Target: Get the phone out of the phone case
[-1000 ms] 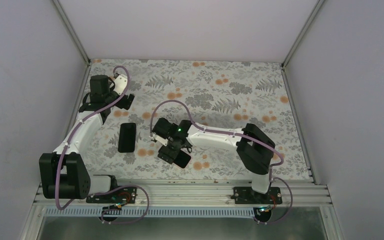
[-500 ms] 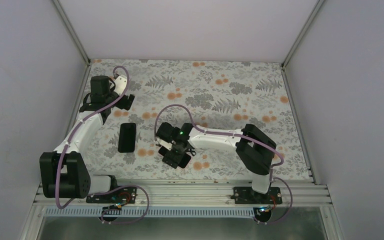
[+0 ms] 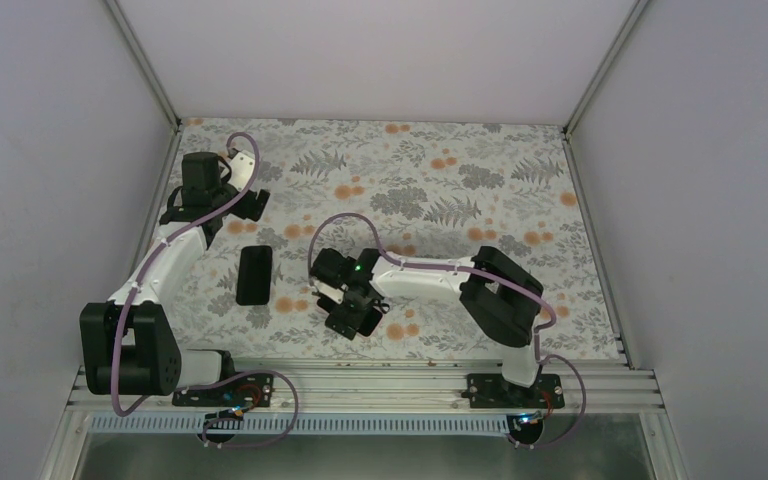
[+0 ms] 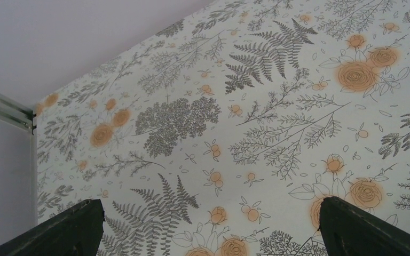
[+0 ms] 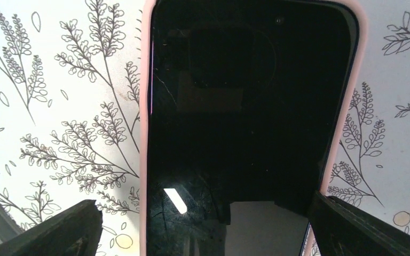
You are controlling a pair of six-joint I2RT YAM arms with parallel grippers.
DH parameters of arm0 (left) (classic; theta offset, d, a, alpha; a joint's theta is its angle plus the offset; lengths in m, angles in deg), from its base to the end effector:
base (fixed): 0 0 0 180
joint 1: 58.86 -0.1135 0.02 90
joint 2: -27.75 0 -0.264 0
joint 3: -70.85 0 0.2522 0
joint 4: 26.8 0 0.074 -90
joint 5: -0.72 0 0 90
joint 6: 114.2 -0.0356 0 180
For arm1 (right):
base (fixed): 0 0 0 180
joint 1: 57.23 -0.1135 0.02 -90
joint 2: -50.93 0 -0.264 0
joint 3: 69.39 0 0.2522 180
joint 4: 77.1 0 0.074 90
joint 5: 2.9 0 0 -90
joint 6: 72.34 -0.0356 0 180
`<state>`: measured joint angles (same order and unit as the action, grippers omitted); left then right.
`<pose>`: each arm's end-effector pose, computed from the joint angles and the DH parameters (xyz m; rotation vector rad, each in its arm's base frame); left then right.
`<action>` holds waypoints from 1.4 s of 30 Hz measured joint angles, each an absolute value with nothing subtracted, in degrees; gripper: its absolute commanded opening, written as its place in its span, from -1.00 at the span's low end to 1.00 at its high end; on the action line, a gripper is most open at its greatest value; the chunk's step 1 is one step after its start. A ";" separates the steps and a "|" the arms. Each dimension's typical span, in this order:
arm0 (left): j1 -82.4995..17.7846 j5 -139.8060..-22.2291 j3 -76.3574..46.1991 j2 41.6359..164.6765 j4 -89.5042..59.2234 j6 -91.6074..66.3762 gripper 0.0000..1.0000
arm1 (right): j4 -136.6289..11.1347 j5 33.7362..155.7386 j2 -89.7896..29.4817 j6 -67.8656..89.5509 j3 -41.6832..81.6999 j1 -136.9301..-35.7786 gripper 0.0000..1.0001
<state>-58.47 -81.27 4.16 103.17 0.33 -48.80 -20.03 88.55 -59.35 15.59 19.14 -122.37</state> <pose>0.2913 -0.0069 0.2667 0.5502 2.1207 0.0848 0.1535 0.3334 0.1602 -1.5654 2.5439 0.1933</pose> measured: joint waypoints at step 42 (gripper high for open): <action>-58.47 -78.75 4.16 103.63 0.61 -48.88 1.00 | -23.49 85.27 -60.01 21.69 17.69 -119.73 1.00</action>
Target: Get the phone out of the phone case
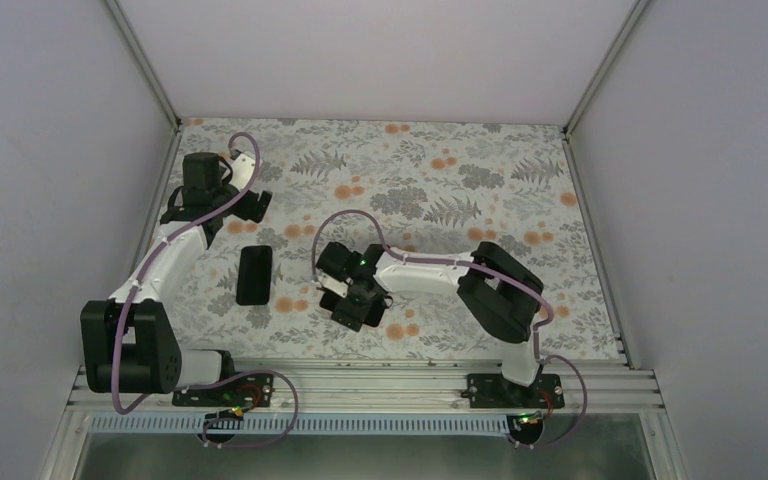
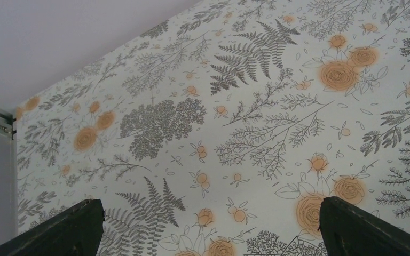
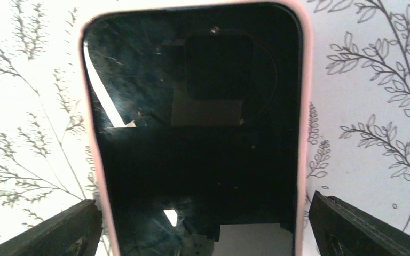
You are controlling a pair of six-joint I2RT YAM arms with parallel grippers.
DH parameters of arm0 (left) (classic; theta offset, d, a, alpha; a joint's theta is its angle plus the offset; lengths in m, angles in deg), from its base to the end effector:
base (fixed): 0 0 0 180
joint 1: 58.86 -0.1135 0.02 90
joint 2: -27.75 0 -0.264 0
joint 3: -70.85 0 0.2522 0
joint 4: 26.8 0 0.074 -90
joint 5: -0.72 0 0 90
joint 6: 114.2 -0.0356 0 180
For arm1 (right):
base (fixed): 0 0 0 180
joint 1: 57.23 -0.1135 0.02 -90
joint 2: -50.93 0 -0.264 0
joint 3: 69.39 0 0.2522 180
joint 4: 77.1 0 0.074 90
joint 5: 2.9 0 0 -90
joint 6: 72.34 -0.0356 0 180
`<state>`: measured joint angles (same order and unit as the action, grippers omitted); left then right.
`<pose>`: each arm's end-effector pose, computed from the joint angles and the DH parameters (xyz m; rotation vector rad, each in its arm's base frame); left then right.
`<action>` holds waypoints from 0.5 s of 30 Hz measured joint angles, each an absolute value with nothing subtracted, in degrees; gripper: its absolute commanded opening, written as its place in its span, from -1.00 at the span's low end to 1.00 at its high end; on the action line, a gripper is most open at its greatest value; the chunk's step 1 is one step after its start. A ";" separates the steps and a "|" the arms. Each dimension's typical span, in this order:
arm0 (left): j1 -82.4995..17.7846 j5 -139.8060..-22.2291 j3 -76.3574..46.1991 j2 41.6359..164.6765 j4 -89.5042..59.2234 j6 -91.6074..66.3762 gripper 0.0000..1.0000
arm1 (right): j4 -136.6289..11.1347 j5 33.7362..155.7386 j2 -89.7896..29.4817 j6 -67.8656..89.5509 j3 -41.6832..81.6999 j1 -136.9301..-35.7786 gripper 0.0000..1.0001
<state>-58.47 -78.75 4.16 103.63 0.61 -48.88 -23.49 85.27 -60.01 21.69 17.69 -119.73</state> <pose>0.2920 -0.0085 0.2643 0.5757 2.1206 0.0345 0.1713 0.3266 0.1511 -1.6045 2.4552 0.1164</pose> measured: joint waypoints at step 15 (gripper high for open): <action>-58.47 -77.55 4.16 103.67 0.98 -48.97 1.00 | -23.75 86.85 -60.51 23.55 17.41 -118.28 0.32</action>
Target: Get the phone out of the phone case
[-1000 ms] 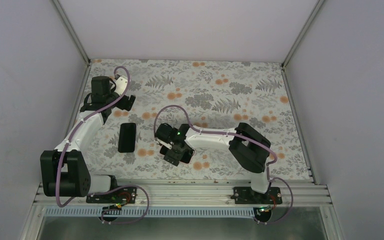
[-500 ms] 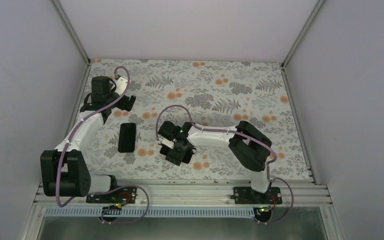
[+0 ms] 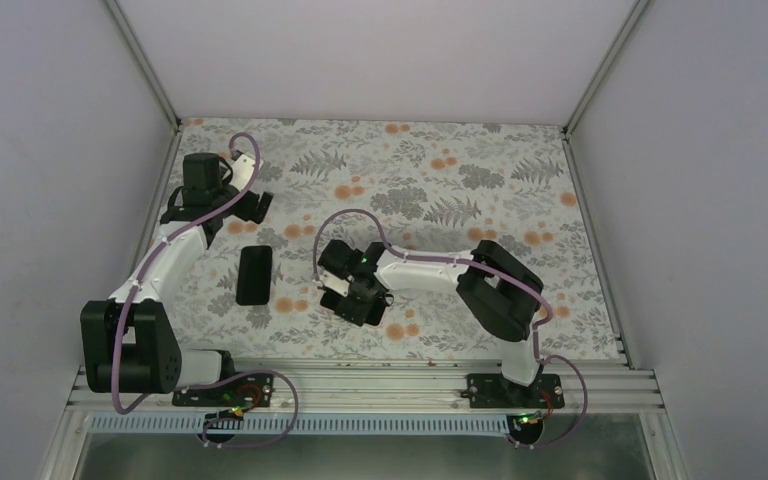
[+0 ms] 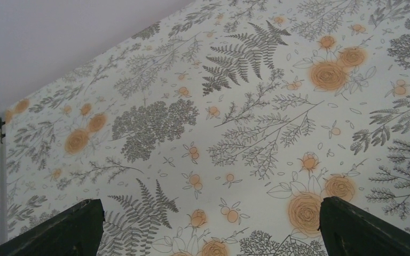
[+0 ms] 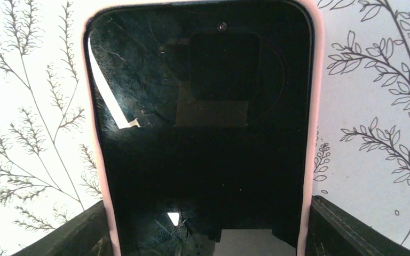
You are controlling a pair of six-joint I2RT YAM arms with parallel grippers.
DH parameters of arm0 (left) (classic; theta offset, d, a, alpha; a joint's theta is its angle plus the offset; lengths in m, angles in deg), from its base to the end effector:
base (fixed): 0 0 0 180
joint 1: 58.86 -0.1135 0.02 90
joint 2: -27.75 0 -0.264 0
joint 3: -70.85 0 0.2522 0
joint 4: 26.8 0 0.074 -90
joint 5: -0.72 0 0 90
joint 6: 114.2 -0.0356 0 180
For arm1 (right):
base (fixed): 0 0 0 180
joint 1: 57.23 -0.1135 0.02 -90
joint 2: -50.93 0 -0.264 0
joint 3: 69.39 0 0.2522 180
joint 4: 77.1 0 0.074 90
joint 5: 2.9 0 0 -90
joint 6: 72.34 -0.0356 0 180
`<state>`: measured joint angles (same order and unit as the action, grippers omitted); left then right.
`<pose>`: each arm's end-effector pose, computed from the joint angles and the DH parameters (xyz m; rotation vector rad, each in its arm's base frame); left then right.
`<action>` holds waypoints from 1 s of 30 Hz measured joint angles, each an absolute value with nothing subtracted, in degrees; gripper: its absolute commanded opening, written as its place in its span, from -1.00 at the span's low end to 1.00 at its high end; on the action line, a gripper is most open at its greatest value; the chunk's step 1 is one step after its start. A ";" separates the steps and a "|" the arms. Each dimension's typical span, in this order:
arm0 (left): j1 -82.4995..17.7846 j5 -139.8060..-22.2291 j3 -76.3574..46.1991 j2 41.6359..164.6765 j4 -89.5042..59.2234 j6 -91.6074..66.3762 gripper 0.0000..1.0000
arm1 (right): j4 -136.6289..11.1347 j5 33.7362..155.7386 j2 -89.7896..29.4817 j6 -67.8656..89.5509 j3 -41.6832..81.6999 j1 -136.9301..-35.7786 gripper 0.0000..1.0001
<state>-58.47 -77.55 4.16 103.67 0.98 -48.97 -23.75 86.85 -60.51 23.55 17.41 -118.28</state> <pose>0.2916 -0.0092 0.2636 0.5886 2.1209 0.0107 0.1785 0.3224 0.1469 -1.6267 2.4617 0.1380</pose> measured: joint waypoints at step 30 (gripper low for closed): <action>-56.14 -37.53 -14.42 129.75 31.67 -54.24 1.00 | -22.70 75.50 -56.77 25.12 22.28 -113.63 0.29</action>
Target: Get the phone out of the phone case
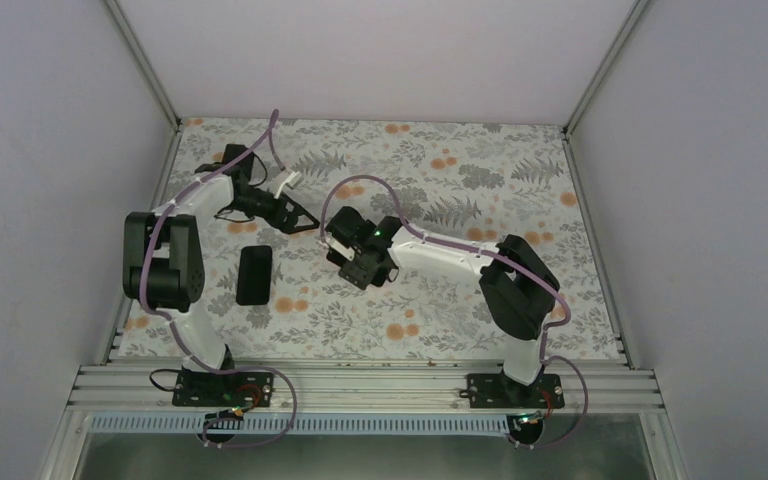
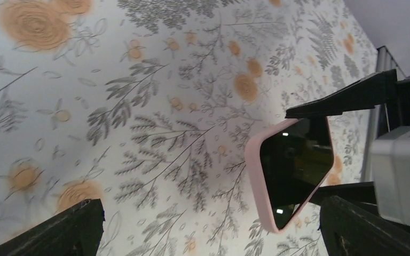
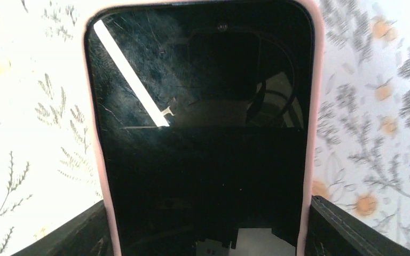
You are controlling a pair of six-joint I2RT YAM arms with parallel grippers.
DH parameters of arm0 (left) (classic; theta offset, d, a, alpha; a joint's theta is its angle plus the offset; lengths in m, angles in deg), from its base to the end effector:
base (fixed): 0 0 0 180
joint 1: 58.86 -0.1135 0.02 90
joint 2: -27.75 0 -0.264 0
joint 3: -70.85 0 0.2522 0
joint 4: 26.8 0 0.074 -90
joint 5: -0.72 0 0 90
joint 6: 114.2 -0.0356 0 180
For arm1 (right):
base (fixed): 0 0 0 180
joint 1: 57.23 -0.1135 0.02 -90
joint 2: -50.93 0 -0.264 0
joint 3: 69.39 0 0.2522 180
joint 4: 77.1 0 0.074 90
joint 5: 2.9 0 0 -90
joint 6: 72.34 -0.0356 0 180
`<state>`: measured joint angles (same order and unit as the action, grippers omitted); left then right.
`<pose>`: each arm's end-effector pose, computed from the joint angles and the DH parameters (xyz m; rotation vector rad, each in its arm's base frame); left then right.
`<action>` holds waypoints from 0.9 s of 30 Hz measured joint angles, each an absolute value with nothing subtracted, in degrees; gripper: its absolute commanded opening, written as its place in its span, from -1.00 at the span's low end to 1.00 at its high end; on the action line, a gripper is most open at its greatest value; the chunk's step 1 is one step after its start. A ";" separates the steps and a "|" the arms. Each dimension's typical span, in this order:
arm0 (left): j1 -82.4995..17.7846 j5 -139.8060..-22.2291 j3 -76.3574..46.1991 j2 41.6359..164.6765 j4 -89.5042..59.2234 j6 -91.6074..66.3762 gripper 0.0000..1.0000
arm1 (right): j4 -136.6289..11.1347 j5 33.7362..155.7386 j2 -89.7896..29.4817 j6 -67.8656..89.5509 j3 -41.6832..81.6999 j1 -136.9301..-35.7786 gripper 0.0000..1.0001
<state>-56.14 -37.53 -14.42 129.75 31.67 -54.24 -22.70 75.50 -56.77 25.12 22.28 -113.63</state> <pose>0.3392 -0.0441 0.2063 0.8474 2.3301 -1.0904 0.2158 0.3118 0.1928 -1.4124 2.3575 -0.0577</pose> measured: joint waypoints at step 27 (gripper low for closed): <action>-50.69 -26.56 -25.10 141.88 47.39 -61.45 0.92 | -23.42 72.64 -57.36 27.20 30.87 -112.16 0.30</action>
